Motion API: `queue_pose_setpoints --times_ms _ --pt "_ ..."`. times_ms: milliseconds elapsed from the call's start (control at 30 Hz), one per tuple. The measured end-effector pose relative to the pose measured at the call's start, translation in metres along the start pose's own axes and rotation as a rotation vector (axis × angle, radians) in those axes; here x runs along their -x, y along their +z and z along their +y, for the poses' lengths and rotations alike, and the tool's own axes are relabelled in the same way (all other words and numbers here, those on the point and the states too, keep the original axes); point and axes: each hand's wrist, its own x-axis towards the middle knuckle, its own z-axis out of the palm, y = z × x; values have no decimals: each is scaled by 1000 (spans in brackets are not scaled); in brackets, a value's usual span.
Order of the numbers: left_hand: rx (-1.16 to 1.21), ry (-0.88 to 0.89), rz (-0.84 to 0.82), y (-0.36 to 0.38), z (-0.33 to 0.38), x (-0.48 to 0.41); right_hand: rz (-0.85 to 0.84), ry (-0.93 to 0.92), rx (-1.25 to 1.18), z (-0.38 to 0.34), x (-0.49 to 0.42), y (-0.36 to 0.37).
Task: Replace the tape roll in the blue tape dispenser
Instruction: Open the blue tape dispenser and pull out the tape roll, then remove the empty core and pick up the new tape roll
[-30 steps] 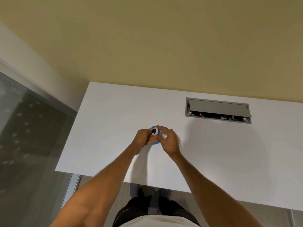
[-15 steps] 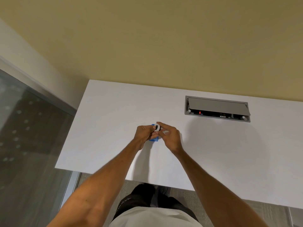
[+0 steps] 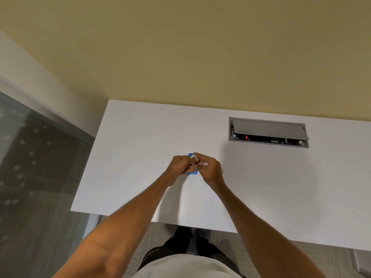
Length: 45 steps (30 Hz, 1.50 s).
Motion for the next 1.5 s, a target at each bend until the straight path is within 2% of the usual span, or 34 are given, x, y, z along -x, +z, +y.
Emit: queue_pose_setpoints --times_ms 267,433,633,733,933,1067,1333,1500 --pt "-37 24 0 -6 -3 -1 -26 110 -29 0 -11 10" --pt "-122 65 46 -11 -5 -6 -25 127 82 0 -21 15" --pt "-491 263 219 -21 -3 -14 -71 126 344 1 -38 19" --pt "-681 334 296 -33 -2 -21 -42 171 299 5 -42 20" --pt "-913 269 391 -57 -8 -35 -22 249 226 11 -48 27" --pt "-1094 232 380 -69 -9 -45 2 280 191 16 -55 32" --pt "-1021 182 401 -78 -11 -67 -7 307 184 28 -60 36" --pt "-1060 148 425 -80 -14 -73 -8 344 223 29 -58 35"
